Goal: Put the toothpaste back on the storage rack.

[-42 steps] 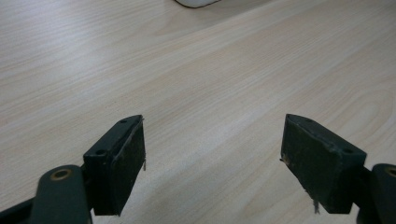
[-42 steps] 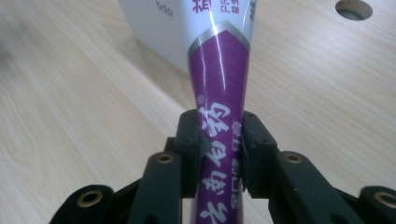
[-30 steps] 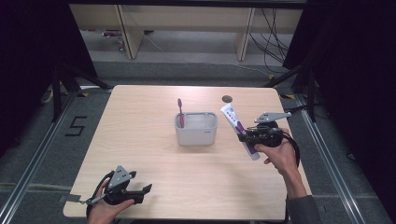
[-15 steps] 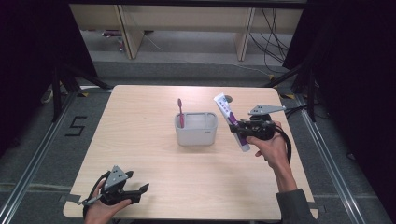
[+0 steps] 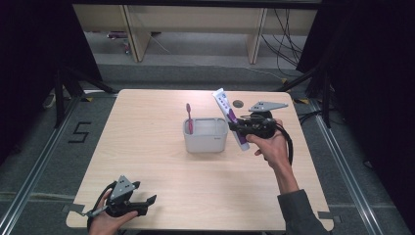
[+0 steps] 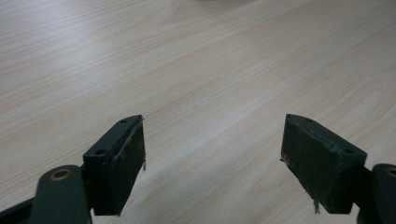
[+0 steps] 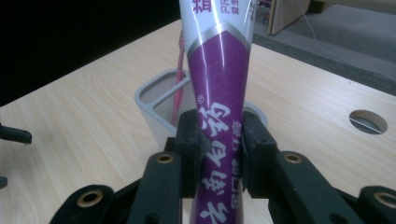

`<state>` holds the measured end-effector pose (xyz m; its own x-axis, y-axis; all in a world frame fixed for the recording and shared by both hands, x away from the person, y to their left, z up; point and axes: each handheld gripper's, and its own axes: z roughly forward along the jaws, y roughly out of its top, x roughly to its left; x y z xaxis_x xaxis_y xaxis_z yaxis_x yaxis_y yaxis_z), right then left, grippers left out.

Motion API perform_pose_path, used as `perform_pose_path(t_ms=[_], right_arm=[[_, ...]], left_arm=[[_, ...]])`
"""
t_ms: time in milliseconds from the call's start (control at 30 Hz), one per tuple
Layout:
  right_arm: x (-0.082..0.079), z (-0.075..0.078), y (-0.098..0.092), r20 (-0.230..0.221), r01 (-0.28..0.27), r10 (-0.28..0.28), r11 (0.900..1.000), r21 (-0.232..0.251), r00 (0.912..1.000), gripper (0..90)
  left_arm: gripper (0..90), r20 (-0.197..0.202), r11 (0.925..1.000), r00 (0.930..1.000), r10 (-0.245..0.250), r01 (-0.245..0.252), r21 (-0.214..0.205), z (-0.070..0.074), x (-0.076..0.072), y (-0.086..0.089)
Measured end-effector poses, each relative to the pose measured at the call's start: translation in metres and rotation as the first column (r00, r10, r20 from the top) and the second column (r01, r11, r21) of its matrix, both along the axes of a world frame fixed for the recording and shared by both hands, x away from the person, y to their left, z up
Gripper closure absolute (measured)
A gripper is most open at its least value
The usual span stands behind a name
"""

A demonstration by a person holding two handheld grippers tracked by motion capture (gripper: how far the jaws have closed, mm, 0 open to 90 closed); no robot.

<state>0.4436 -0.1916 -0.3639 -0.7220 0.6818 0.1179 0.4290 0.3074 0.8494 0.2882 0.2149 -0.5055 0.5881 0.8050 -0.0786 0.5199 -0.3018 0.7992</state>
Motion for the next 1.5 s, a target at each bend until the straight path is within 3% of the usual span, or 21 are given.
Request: perform_pose_path(t_ms=[367, 533, 567, 767, 800, 833, 900, 1067, 1100, 1167, 1300, 1367, 1400, 1500], right_arm=[[0.011, 0.004, 0.019, 0.022, -0.023, 0.022, 0.9994, 0.027, 0.9995, 72.4], [0.016, 0.006, 0.026, 0.030, -0.018, 0.017, 0.9990, 0.040, 0.9994, 72.4], [0.018, 0.006, 0.027, 0.034, -0.020, 0.019, 0.9989, 0.043, 0.9992, 72.4], [0.025, 0.007, 0.035, 0.040, -0.031, 0.029, 0.9981, 0.054, 0.9988, 72.4], [0.025, 0.008, 0.037, 0.024, -0.020, 0.018, 0.9979, 0.061, 0.9996, 72.4], [0.028, 0.007, 0.038, 0.051, -0.030, 0.027, 0.9981, 0.055, 0.9983, 72.4], [0.029, 0.007, 0.042, 0.035, -0.027, 0.024, 0.9965, 0.079, 0.9991, 72.4], [0.036, 0.005, 0.046, 0.052, -0.021, 0.018, 0.9977, 0.064, 0.9985, 72.4], [0.038, 0.004, 0.047, 0.059, -0.024, 0.020, 0.9973, 0.069, 0.9981, 72.4], [0.038, 0.003, 0.049, 0.028, -0.008, 0.006, 0.9960, 0.089, 0.9996, 72.4], [0.044, 0.002, 0.053, 0.048, -0.014, 0.010, 0.9963, 0.084, 0.9988, 72.4], [0.046, 0.002, 0.056, 0.037, -0.008, 0.004, 0.9957, 0.092, 0.9993, 72.4], [0.048, 0.002, 0.056, 0.066, -0.009, 0.005, 0.9974, 0.072, 0.9978, 72.4], [0.052, 0.001, 0.060, 0.051, -0.018, 0.014, 0.9962, 0.086, 0.9986, 72.4]], left_arm=[[21.1, -0.002, 1.0000, 1.0000, 0.001, -0.001, -0.005, -0.001, -0.001, -0.001], [21.1, -0.009, 0.9995, 0.9998, -0.020, 0.020, 0.023, 0.000, -0.001, 0.001], [21.1, -0.005, 1.0000, 1.0000, -0.006, 0.006, -0.001, -0.001, -0.001, -0.001], [21.1, -0.007, 1.0000, 0.9999, -0.008, 0.008, -0.003, -0.001, -0.001, -0.002], [21.1, -0.006, 1.0000, 1.0000, -0.007, 0.007, -0.004, -0.001, -0.001, -0.002], [21.1, -0.006, 1.0000, 1.0000, -0.007, 0.007, 0.000, -0.001, -0.001, -0.002], [21.1, -0.005, 0.9999, 0.9999, -0.013, 0.013, 0.003, -0.001, -0.001, -0.002], [21.1, -0.011, 0.9990, 0.9996, -0.026, 0.027, 0.035, 0.000, -0.001, 0.000], [21.1, -0.009, 0.9993, 0.9996, -0.028, 0.028, 0.027, 0.000, -0.001, 0.000], [21.1, -0.009, 0.9992, 0.9996, -0.028, 0.028, 0.029, 0.000, -0.001, 0.000], [21.1, -0.009, 0.9990, 0.9994, -0.032, 0.032, 0.030, 0.000, -0.002, -0.001], [21.1, -0.002, 0.9998, 0.9998, -0.021, 0.021, 0.002, -0.001, -0.002, -0.003], [21.1, -0.006, 0.9993, 0.9996, -0.027, 0.027, 0.024, -0.001, -0.002, -0.001], [21.1, -0.004, 0.9991, 0.9994, -0.034, 0.034, 0.024, -0.001, -0.001, 0.000]])
